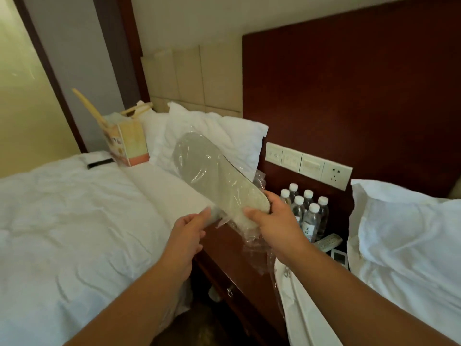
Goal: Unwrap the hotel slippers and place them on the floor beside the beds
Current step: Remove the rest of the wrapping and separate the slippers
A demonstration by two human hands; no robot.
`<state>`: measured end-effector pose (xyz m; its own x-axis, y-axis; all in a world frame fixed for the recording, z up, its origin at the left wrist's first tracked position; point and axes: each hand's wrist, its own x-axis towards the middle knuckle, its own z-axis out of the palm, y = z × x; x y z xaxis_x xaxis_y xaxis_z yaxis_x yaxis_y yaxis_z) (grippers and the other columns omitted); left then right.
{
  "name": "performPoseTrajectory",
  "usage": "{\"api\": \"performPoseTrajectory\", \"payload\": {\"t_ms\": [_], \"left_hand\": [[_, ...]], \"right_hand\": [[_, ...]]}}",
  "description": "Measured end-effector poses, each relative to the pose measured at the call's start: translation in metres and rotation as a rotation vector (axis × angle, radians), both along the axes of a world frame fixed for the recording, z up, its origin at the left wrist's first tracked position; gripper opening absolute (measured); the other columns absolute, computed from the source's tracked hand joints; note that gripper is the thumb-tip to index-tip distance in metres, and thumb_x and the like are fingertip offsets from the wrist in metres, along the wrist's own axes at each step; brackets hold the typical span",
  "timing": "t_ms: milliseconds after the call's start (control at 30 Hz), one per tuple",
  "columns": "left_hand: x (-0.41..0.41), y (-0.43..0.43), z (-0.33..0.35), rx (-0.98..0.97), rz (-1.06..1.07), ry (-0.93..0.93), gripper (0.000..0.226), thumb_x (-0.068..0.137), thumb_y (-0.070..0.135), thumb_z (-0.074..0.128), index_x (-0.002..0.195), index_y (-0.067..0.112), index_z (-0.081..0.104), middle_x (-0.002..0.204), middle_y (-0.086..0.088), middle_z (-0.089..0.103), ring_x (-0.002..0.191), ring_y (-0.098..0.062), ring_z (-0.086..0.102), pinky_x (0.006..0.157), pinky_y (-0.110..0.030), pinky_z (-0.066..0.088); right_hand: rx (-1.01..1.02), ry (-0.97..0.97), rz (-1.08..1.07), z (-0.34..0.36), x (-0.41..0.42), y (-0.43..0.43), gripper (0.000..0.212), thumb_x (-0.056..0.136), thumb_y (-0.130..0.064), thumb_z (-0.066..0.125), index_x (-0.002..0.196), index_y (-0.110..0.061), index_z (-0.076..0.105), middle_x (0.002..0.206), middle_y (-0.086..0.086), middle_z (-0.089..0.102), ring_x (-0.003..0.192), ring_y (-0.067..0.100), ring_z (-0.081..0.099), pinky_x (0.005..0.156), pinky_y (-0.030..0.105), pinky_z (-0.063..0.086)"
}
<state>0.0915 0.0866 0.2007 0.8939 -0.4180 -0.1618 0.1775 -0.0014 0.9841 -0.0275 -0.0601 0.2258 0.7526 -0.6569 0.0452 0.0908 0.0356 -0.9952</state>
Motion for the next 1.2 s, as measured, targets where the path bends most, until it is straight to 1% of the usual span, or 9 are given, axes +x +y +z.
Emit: {"api": "performPoseTrajectory", "payload": {"t_ms": [133,333,467,600,667,767,933,1100,1200], "left_hand": [[-0.021,0.018,0.047,-0.113,-0.154,-0.042,0.070,0.063,0.067,0.071,0.119,0.027,0.059,0.122,0.006,0.062,0.115,-0.015,0.057,0.096,-0.040,0.044],[-0.048,0.026,0.097,-0.461,-0.221,0.081,0.049,0.082,0.036,0.073,0.125,0.016,0.061,0.118,-0.006,0.072,0.101,-0.023,0.071,0.071,-0.035,0.058],[-0.052,0.034,0.117,-0.566,-0.168,0.004,0.059,0.074,0.031,0.078,0.127,0.016,0.057,0.118,-0.005,0.072,0.102,-0.027,0.071,0.075,-0.039,0.059],[-0.050,0.041,0.125,-0.593,-0.169,-0.058,0.063,0.071,0.034,0.082,0.127,0.022,0.057,0.121,-0.002,0.070,0.105,-0.026,0.070,0.077,-0.039,0.058],[-0.050,0.042,0.126,-0.593,-0.177,-0.058,0.065,0.069,0.036,0.084,0.126,0.024,0.058,0.121,0.000,0.070,0.106,-0.027,0.069,0.079,-0.041,0.058],[-0.048,0.045,0.127,-0.607,-0.167,-0.039,0.063,0.068,0.036,0.085,0.124,0.023,0.059,0.120,0.000,0.071,0.104,-0.026,0.070,0.077,-0.041,0.059],[-0.044,0.052,0.128,-0.646,-0.138,0.014,0.042,0.081,0.032,0.075,0.120,0.022,0.061,0.115,-0.002,0.073,0.095,-0.023,0.073,0.069,-0.037,0.060],[-0.045,0.056,0.128,-0.685,-0.167,0.090,0.034,0.089,0.030,0.069,0.121,0.020,0.063,0.112,-0.004,0.074,0.099,-0.025,0.072,0.070,-0.038,0.060],[-0.046,0.056,0.127,-0.690,-0.178,0.118,0.034,0.088,0.030,0.070,0.120,0.020,0.064,0.105,-0.002,0.076,0.096,-0.024,0.073,0.068,-0.037,0.060]], "right_hand": [[0.132,-0.143,0.130,0.036,-0.026,0.017,0.042,0.084,-0.004,0.075,0.121,-0.022,0.063,0.107,0.004,0.076,0.092,0.023,0.074,0.074,0.038,0.061],[0.145,-0.207,0.317,0.071,-0.057,0.037,0.046,0.084,-0.004,0.073,0.125,-0.021,0.061,0.111,0.006,0.074,0.098,0.027,0.073,0.073,0.037,0.060],[0.046,-0.109,0.224,0.087,-0.072,0.049,0.098,0.066,-0.043,0.086,0.146,-0.048,0.029,0.135,-0.010,0.060,0.108,0.015,0.067,0.086,0.043,0.056],[-0.450,0.062,0.056,0.093,-0.083,0.071,0.134,0.044,-0.070,0.085,0.142,-0.063,-0.006,0.152,-0.025,0.016,0.130,0.015,0.045,0.097,0.044,0.051],[-0.592,0.062,0.005,0.091,-0.084,0.074,0.131,0.053,-0.056,0.088,0.142,-0.062,-0.007,0.146,-0.026,0.018,0.122,0.012,0.048,0.093,0.040,0.055],[-0.553,0.003,-0.007,0.094,-0.087,0.066,0.104,0.073,-0.020,0.083,0.143,-0.059,0.018,0.140,-0.018,0.038,0.090,0.010,0.067,0.066,0.020,0.057],[-0.262,-0.051,-0.033,0.107,-0.091,0.039,0.038,0.084,-0.005,0.072,0.112,-0.030,0.067,0.099,0.002,0.070,0.056,0.011,0.068,0.047,0.029,0.056],[-0.020,-0.015,-0.027,0.101,-0.092,0.015,0.038,0.080,-0.009,0.078,0.112,-0.025,0.064,0.095,0.009,0.075,0.067,0.020,0.073,0.052,0.030,0.056],[0.047,0.159,0.022,0.085,-0.087,0.012,0.057,0.076,-0.026,0.084,0.125,-0.028,0.056,0.103,0.004,0.074,0.076,0.019,0.072,0.057,0.031,0.055]]}}
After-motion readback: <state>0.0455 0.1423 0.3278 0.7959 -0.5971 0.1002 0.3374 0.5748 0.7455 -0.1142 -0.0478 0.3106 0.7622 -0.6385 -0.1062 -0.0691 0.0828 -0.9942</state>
